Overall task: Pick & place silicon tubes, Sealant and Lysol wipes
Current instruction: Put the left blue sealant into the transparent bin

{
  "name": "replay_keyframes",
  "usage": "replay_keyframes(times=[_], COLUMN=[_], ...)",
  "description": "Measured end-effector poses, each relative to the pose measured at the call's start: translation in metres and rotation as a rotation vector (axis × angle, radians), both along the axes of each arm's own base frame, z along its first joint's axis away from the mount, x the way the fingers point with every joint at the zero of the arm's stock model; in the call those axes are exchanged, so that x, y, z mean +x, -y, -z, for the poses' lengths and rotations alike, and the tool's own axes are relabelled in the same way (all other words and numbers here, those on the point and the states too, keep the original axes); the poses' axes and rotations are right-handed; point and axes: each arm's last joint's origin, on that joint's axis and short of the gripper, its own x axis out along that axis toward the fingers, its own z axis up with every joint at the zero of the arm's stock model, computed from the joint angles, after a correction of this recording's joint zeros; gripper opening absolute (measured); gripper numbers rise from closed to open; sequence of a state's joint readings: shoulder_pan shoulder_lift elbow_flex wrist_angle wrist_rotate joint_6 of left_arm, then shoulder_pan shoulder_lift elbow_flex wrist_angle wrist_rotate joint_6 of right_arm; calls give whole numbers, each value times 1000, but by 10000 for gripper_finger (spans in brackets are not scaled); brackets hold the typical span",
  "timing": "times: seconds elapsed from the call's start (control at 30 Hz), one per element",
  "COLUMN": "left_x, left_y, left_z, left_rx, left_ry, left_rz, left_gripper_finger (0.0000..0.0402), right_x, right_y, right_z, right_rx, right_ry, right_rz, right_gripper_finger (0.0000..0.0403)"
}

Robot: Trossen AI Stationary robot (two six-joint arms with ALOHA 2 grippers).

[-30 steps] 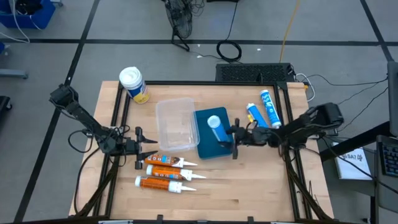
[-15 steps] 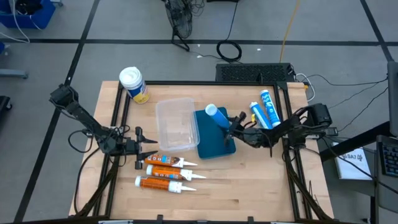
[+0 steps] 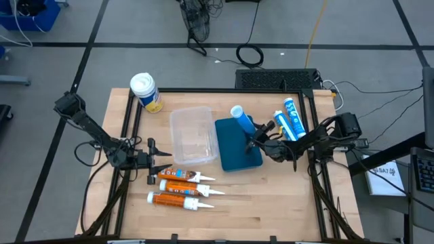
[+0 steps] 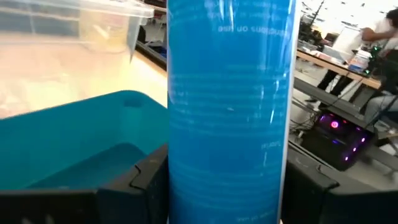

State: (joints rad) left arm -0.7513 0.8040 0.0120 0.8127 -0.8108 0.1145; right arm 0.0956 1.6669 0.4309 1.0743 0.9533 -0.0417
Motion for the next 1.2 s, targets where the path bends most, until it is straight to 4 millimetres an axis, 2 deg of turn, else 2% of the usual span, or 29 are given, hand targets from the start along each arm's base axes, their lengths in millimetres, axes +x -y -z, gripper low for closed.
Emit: replay_keyframes(times=[0.33,0.43,0.67,0.97,1.03,1.2], left_x=[0,0,0,0,0,0], left_y=[0,0,0,0,0,0], left_z=[0,0,0,0,0,0], left_rx=[0,0,0,0,0,1], left_ry=[0,0,0,0,0,0], left_rz=[0,0,0,0,0,0], left_gripper_finger=[186,186,186,186,186,186], right_x=[-8,-10,-5,-4,-5,-5], right_y=[-1,-4,-30,-51,-53,-53], right_z=[2,1,-26,-47,-48,-49], right_rx=[-13,-8,-27,-11,-7,-4], right_ry=[31,66,203,305,323,329], right_rz=[172,166,-199,-946,-1012,-1026], right_gripper_finger=[205,205,205,205,205,205])
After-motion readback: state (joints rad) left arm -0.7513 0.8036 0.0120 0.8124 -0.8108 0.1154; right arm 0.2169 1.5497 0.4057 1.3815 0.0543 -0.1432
